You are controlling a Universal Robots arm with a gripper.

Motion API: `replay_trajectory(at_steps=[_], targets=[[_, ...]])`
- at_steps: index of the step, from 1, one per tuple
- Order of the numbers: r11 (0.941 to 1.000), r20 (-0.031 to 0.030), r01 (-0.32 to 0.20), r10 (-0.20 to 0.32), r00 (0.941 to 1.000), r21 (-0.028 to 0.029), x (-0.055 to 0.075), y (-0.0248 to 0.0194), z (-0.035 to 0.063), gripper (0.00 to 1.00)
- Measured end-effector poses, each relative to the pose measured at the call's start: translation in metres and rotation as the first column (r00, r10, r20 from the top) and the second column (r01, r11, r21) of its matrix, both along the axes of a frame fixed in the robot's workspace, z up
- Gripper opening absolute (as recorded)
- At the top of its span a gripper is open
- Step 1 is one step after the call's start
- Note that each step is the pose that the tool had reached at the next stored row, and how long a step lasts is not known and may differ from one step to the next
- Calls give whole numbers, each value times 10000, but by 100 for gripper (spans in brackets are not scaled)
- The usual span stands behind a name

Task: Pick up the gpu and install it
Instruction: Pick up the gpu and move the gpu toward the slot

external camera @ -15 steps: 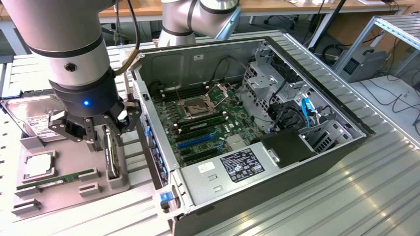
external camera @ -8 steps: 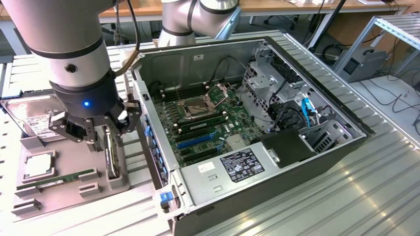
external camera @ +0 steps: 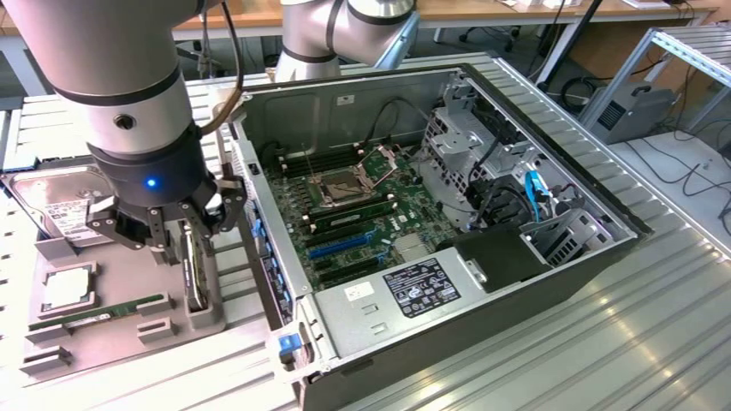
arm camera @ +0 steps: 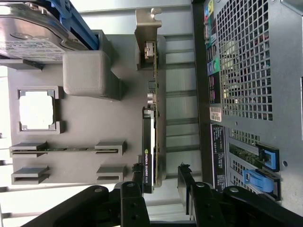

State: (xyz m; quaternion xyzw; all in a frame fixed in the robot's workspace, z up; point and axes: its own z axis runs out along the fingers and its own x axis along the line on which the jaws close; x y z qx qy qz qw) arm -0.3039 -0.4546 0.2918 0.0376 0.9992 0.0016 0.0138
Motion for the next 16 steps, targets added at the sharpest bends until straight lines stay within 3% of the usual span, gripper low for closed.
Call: replay_trajectory(at_steps=[16], targets=[[10000,0,0,0,10000,0,0,0,-47,42]])
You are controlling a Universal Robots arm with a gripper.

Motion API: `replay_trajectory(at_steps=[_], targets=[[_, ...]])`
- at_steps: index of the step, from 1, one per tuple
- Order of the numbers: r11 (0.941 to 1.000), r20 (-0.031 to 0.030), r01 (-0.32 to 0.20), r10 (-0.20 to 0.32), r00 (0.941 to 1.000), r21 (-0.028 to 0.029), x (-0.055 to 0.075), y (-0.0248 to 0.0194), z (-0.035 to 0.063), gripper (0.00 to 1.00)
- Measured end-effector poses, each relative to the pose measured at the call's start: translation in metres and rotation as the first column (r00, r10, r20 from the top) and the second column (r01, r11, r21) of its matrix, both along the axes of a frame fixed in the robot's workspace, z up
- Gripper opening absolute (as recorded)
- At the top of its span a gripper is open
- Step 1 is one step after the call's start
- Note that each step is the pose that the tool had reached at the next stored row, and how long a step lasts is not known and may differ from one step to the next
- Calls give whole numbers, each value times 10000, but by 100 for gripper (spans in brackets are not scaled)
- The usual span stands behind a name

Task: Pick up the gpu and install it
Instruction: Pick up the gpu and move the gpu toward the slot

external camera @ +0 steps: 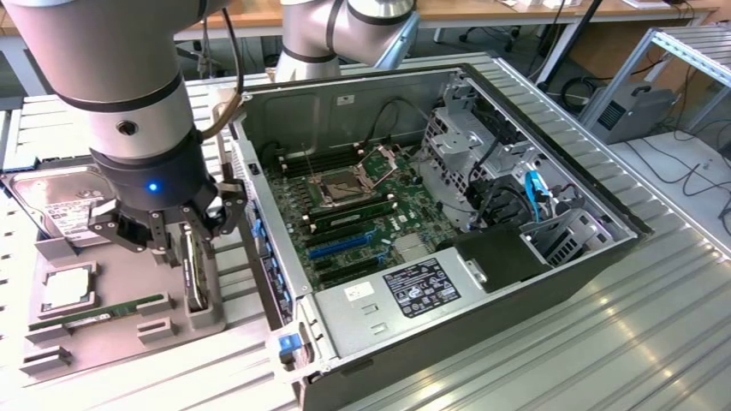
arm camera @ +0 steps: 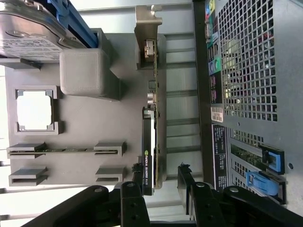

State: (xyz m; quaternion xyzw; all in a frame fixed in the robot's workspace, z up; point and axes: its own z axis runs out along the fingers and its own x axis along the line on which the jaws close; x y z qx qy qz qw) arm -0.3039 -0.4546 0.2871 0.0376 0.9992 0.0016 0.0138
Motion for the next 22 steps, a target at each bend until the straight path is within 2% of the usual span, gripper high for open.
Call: replay_trajectory(at_steps=[9,14,15,16,18,19,22], targets=[[10000,0,0,0,10000,0,0,0,-29,42],[10000,3,2,-2,10000,2,0,4,-119,42],[10000,0,0,0,10000,0,-1,61,-120,42],[10000,2,1,-1,10000,2,-15,147,-130,42],[10000,-1,25,-25,10000,0,-61,350,-212,42],[10000,1,43,-43,10000,1,-71,380,-277,42],[10000,0,81,-81,10000,0,-96,385,-423,42]])
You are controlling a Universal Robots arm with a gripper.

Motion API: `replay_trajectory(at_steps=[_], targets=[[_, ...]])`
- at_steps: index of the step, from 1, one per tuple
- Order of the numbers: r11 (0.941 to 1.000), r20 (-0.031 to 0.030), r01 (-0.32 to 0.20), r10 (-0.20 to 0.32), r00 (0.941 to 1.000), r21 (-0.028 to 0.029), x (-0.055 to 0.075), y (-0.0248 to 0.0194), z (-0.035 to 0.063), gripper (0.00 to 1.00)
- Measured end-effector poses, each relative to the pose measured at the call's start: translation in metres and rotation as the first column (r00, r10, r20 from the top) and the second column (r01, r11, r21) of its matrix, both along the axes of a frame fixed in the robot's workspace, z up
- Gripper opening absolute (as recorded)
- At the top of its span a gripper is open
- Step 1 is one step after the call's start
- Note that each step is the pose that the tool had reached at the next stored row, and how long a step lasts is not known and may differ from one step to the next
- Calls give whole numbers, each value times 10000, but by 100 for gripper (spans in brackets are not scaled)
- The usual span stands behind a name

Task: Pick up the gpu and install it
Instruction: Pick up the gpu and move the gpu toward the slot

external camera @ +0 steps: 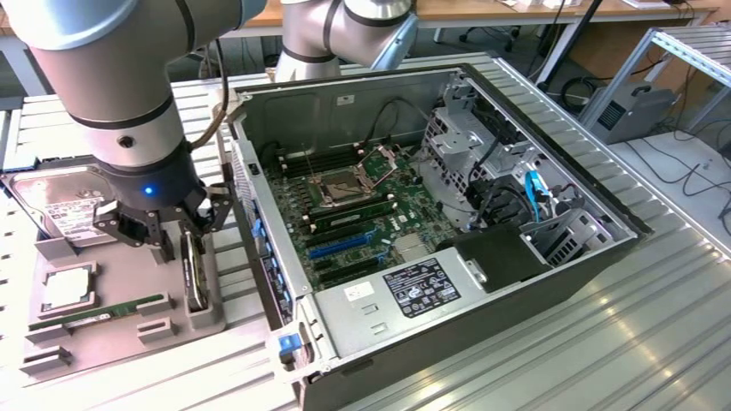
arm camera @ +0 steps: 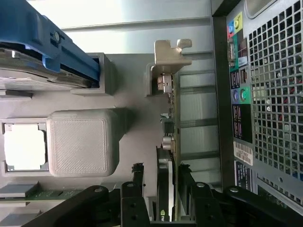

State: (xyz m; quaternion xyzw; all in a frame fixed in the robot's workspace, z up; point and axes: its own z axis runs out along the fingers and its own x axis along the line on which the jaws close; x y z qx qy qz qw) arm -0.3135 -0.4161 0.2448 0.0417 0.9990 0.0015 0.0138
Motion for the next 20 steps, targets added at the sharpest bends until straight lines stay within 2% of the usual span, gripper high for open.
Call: replay_trajectory(at_steps=[6,16,18,19,20], targets=[[10000,1,-1,1,10000,1,4,50,-36,42],[10000,0,-1,1,10000,0,4,51,-37,42],[10000,0,-1,1,10000,-1,4,51,-37,41],[10000,0,0,0,10000,-1,4,51,-37,34],[10000,-2,-1,1,10000,-1,4,51,-36,34]])
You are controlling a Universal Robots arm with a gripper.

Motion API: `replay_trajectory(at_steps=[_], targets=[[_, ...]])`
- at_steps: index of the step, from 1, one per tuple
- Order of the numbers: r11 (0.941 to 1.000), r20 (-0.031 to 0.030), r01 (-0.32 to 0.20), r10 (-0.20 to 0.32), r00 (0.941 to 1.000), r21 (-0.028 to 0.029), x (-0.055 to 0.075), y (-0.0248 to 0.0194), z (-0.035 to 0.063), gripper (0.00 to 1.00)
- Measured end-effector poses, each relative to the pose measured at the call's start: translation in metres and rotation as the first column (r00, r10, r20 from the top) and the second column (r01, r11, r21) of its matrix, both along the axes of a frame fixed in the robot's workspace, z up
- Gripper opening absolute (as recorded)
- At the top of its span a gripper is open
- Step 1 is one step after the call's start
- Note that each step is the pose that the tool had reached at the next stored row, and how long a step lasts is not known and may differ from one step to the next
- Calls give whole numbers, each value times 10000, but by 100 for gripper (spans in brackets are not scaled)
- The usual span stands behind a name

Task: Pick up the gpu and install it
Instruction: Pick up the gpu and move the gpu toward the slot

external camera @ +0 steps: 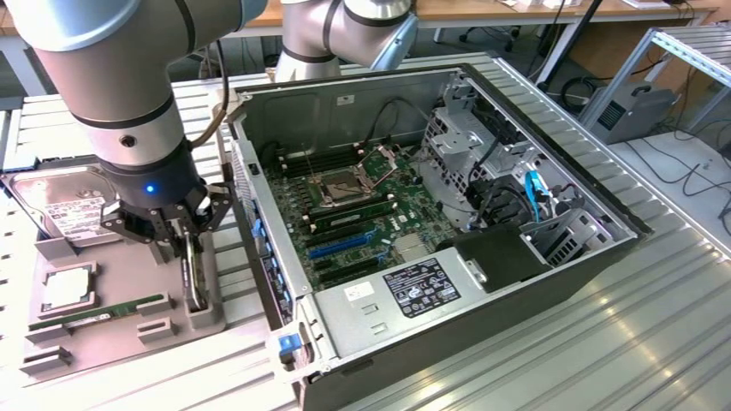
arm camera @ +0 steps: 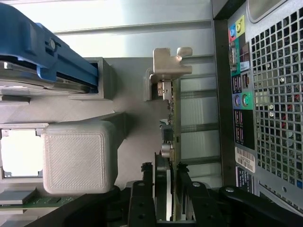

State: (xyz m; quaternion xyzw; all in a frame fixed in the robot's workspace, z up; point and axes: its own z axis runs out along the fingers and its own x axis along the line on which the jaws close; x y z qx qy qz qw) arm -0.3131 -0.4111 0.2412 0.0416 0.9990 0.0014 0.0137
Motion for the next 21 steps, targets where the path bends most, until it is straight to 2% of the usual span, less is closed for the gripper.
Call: replay_trajectory(at_steps=[1,2,21], targets=[[10000,1,0,0,10000,0,0,0,0,28],[10000,1,0,0,10000,1,0,0,0,27],[10000,3,0,0,10000,2,0,0,0,27]])
